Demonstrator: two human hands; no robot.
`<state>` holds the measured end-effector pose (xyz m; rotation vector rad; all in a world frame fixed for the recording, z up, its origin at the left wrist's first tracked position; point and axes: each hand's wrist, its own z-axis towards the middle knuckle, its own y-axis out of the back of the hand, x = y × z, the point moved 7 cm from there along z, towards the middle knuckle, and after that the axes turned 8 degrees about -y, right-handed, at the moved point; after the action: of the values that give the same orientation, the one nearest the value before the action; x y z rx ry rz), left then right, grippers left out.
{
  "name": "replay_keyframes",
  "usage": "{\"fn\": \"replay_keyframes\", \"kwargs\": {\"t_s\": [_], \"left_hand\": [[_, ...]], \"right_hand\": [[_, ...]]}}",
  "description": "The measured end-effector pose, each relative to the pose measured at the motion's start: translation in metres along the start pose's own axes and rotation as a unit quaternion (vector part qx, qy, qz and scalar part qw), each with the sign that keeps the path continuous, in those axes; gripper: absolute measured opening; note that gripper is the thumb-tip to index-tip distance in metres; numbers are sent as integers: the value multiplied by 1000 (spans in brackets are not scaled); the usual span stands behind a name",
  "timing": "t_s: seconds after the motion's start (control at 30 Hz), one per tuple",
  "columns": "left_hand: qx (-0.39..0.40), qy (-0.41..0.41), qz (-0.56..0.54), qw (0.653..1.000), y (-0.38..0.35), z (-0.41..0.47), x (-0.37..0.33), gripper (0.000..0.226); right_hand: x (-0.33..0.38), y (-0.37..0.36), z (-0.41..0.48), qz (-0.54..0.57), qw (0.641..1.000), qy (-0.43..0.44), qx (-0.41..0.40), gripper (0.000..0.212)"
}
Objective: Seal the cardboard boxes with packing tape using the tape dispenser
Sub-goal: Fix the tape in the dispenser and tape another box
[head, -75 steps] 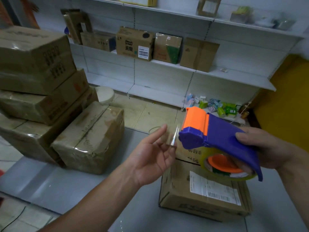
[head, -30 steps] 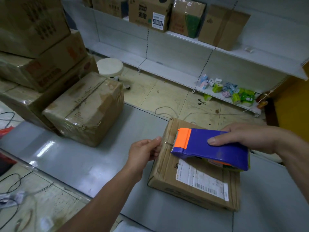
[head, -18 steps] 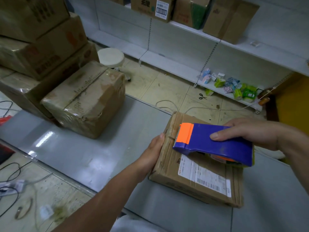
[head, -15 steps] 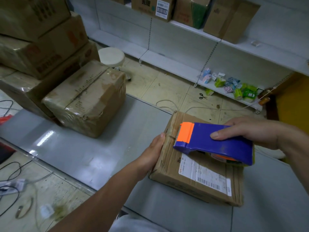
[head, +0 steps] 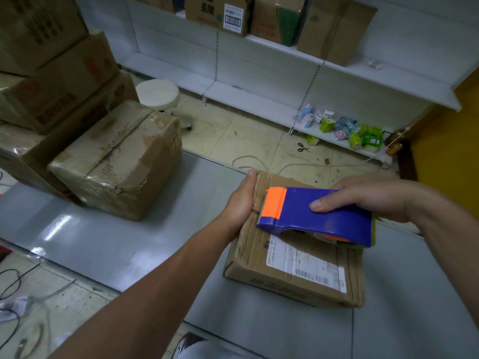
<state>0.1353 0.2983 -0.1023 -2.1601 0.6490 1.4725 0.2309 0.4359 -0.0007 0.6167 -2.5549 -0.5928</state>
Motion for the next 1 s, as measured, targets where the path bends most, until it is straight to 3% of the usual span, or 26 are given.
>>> {"fn": "replay_keyframes", "kwargs": {"t_s": [0.1, 0.17, 0.27, 0.37, 0.5, 0.6, 1.0], "left_hand": [[-43, -161, 183, 969, 16, 2, -19, 55], [17, -251, 260, 932, 16, -4, -35, 77], [199, -224, 363, 882, 8, -17, -31, 123], [254, -209, 460, 825, 1, -31, -28, 137], [225, -168, 469, 837, -14, -34, -22, 147], [182, -183, 480, 838, -13, -35, -21, 145], [163, -199, 548, 796, -13, -39, -27, 135]], "right_hand": [[0, -1, 0, 6, 1000, 3, 7, 36], [-2, -1, 0, 13, 1000, 12, 10, 37], [-4, -2, 1, 18, 999, 27, 8, 43], [-4, -1, 2, 18, 999, 27, 14, 36], [-7, 2, 4, 18, 999, 42, 8, 31], [-7, 1, 7, 15, 998, 58, 9, 35], [-26, 2, -9, -15, 991, 107, 81, 55]]}}
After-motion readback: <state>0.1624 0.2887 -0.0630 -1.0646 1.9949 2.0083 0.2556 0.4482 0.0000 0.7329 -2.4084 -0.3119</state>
